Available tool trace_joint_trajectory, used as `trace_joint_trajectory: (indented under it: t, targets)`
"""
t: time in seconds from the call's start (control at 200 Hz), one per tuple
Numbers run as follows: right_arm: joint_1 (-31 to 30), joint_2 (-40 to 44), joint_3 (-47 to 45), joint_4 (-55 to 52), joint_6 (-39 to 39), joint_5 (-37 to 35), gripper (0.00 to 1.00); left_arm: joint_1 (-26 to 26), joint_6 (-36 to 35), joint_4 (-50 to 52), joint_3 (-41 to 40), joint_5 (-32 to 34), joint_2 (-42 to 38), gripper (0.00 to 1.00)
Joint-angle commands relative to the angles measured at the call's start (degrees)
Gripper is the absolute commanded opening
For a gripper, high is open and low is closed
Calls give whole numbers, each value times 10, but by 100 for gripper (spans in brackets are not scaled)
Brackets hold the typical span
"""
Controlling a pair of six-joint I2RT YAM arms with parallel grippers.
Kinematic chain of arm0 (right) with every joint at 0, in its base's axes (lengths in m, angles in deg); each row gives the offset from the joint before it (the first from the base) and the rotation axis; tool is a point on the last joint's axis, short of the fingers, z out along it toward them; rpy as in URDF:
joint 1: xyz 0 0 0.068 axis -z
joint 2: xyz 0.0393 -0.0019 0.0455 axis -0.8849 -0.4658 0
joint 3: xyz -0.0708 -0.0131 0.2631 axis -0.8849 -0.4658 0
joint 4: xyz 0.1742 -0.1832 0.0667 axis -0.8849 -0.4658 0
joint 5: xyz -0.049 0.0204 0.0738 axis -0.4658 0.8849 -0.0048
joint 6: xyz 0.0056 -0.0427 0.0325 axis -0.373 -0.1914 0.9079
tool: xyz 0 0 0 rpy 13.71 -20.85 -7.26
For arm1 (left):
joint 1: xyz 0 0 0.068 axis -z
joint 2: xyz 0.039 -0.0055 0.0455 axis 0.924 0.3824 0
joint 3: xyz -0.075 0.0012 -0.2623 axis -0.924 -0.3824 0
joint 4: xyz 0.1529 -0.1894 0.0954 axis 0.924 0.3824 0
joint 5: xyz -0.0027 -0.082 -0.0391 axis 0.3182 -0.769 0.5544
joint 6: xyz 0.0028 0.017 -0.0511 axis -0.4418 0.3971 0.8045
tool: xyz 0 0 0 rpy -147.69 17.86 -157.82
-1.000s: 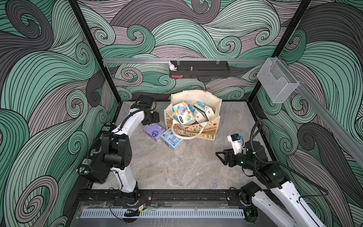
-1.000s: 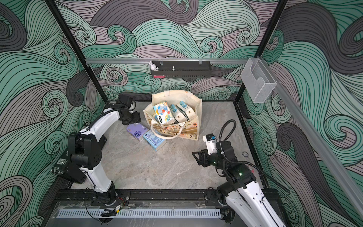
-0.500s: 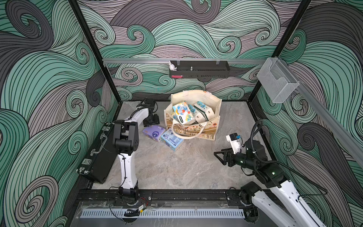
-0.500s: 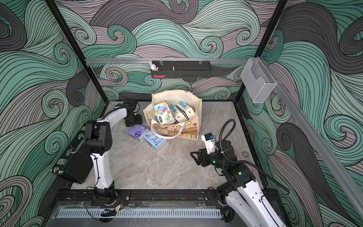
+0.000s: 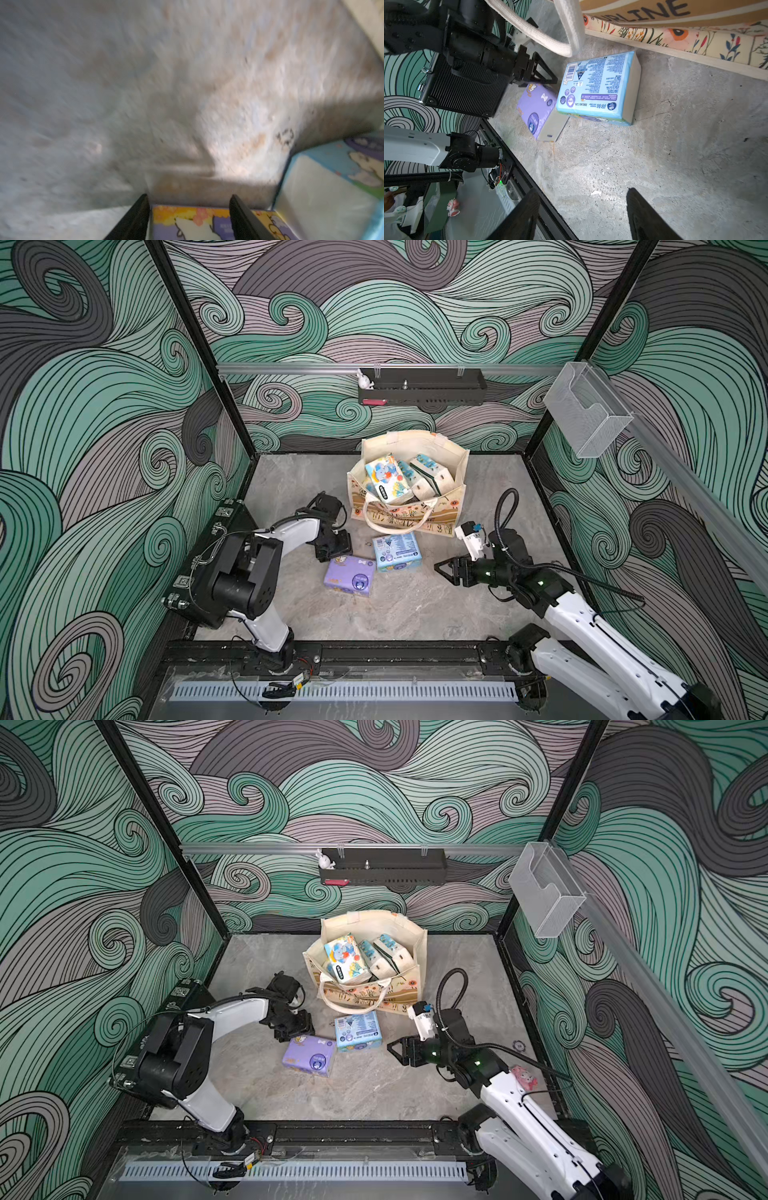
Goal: Put tissues into the canvas bag
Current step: Move the pack of facial tissues to the center of the board.
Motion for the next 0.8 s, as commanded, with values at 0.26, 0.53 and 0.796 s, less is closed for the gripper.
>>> trace_joint_trajectory:
  t: [0.26, 0.53, 0.796]
  targets:
    - [-51, -67, -6, 88, 70, 1, 70, 24, 28, 35, -11, 11, -122, 67]
    - [-153, -101, -88, 248, 224, -39, 73, 16, 19, 69, -61, -10, -201, 73]
    - [-213, -161, -100, 338, 295, -54, 73, 16, 50, 16, -150, -58, -282, 63]
